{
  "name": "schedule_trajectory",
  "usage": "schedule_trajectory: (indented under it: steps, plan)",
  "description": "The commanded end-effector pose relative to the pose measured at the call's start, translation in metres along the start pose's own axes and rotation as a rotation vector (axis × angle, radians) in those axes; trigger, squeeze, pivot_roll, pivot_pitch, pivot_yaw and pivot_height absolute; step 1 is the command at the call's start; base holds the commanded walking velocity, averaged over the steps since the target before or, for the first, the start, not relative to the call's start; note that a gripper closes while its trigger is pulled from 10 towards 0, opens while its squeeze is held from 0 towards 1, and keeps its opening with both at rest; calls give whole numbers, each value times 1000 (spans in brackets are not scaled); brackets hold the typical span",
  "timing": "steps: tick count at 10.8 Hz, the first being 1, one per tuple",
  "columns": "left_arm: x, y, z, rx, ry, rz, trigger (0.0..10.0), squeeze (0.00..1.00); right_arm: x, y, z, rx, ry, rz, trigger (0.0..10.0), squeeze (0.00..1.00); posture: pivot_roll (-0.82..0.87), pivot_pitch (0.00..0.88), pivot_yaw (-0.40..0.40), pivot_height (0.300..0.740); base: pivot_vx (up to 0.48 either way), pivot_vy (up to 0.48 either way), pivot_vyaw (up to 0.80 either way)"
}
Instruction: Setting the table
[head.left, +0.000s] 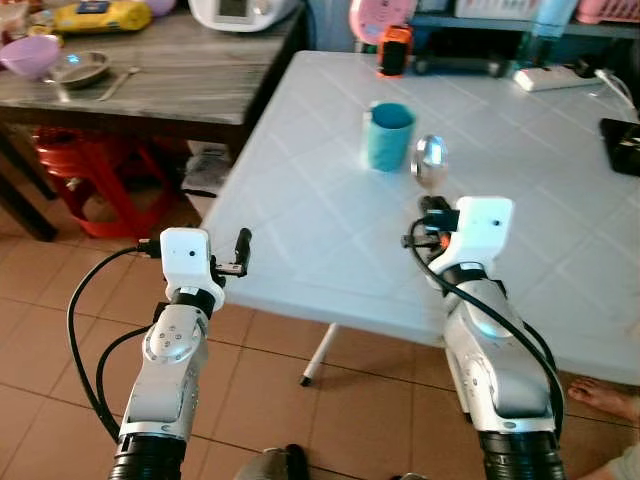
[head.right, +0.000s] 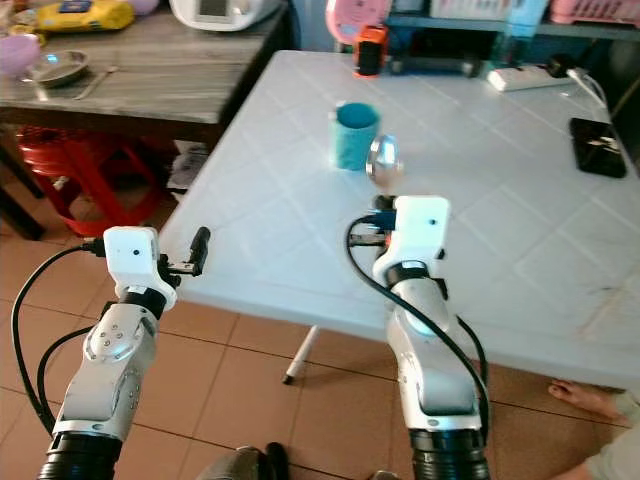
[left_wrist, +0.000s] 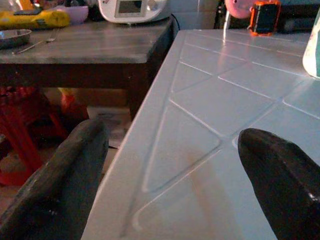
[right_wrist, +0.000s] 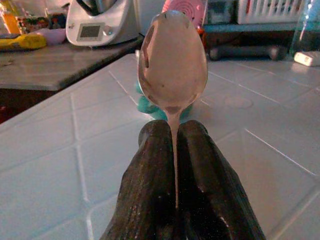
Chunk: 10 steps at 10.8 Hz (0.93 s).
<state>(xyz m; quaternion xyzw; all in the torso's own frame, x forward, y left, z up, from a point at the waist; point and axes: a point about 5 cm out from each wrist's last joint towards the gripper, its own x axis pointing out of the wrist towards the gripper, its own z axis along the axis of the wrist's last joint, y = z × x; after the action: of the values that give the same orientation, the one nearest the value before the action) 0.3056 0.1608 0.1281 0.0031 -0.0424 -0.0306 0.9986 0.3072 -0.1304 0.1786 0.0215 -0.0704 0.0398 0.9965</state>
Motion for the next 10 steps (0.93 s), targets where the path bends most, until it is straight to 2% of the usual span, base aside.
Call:
schedule_trajectory:
  steps: [1, 10]
  plan:
    - [0, 3, 0, 2, 2, 2, 10000, 0, 1, -2, 2, 0, -11, -8, 10000, 0, -26, 118, 73, 740, 0, 277, 0]
    - [0, 4, 1, 17, -3, -6, 10000, 0, 3, -2, 0, 7, -20, -25, 10000, 0, -14, 113, 80, 740, 0, 282, 0]
